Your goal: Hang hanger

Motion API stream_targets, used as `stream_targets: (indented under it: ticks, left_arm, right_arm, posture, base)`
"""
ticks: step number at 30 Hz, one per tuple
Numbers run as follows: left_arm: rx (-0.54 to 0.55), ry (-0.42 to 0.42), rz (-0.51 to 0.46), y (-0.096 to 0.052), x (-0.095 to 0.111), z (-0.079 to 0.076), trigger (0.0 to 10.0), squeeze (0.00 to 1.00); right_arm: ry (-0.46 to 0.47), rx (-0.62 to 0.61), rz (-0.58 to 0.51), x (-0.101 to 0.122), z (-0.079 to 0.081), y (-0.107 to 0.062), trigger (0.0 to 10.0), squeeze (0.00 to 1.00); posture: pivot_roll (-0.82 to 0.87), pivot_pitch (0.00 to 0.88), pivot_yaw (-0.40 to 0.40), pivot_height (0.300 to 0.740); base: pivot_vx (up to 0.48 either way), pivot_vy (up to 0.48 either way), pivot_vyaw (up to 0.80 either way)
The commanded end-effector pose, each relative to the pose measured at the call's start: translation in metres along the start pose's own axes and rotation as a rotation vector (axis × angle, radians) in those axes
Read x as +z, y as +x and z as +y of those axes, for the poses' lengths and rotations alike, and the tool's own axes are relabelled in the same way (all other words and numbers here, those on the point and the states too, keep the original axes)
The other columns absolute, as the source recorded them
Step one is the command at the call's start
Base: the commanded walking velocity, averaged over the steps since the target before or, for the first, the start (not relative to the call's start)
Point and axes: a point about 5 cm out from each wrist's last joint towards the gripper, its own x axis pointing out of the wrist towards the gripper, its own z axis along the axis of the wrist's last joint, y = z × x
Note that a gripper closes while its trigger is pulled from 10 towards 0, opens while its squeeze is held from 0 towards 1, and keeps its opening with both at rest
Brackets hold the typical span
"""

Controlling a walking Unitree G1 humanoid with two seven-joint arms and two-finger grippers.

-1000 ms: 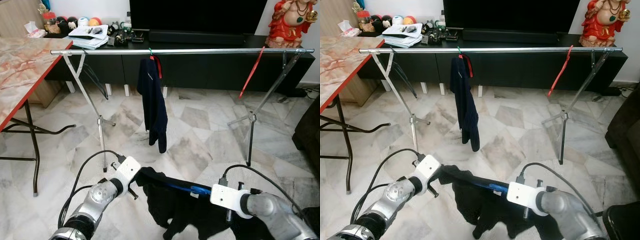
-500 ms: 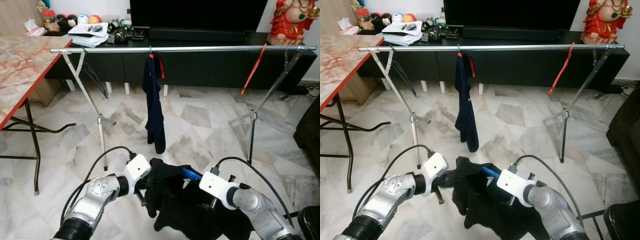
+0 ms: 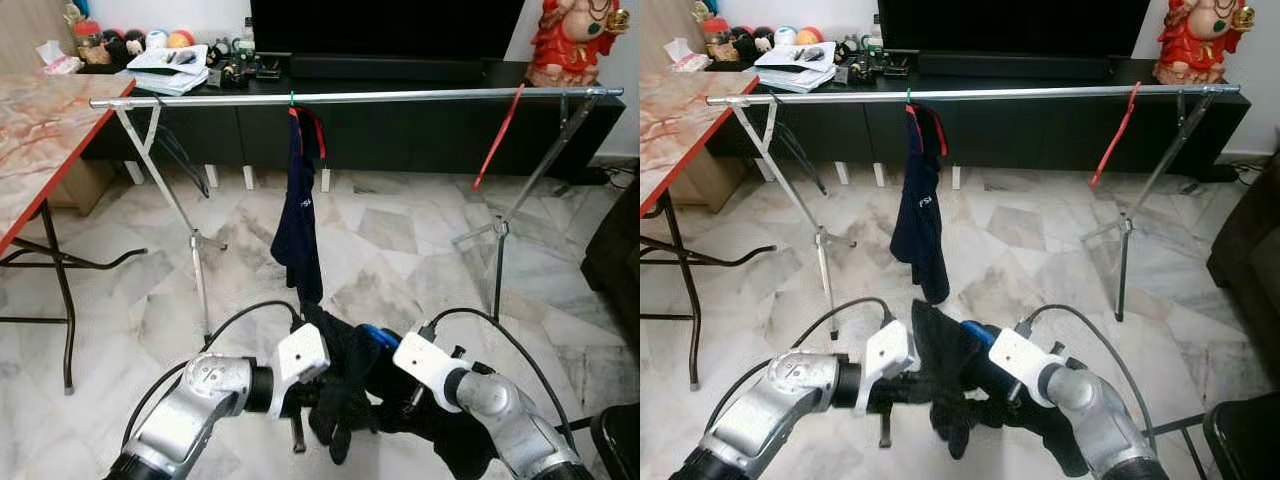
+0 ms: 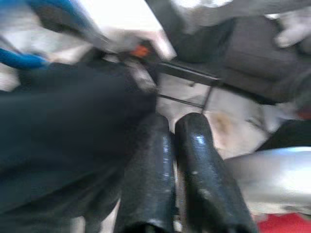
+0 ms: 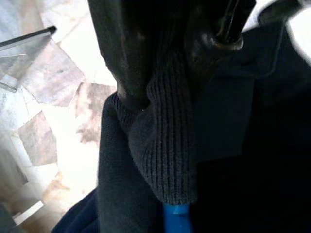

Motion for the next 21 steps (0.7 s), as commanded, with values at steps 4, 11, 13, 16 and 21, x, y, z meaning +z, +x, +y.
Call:
stream_targets:
  ticks: [4,11,13,16,21]
  left_arm:
    - [-0.058,-0.006,-0.006,0.001,0.008,-0.010,10.0,1.00]
    - [-0.061,-0.003,0.008,-0.001,0.011,-0.012,10.0,1.00]
    - [-0.028,0.005,0.006,-0.002,0.012,-0.008,10.0,1.00]
    - [0.061,0.023,0.006,-0.005,0.013,0.003,10.0,1.00]
    - [0.156,0.045,0.077,-0.017,0.006,0.016,10.0,1.00]
  right_arm:
    - [0.051,-0.037,-0.082,0.015,-0.013,-0.001,0.0,0.00]
    - [0.056,-0.041,-0.134,0.022,-0.014,0.002,0.0,0.00]
    - [0.061,-0.033,-0.144,0.022,-0.013,0.002,0.0,0.00]
    - [0.026,-0.004,-0.154,0.019,-0.013,0.000,0.0,0.00]
    - [-0.072,0.153,-0.223,0.013,-0.007,-0.010,0.0,0.00]
  posture:
    - [-0.04,0.123,0.017,0.740]
    - [-0.04,0.124,0.017,0.740]
    - [-0.03,0.124,0.016,0.740]
    - [-0.03,0.123,0.016,0.740]
    - [-0.03,0.119,0.014,0.740]
  base:
    - [0.000,0.000,0.00]
    - [0.000,0.000,0.00]
    - [0.000,0.000,0.00]
    - [0.000,0.000,0.00]
    - [0.000,0.000,0.00]
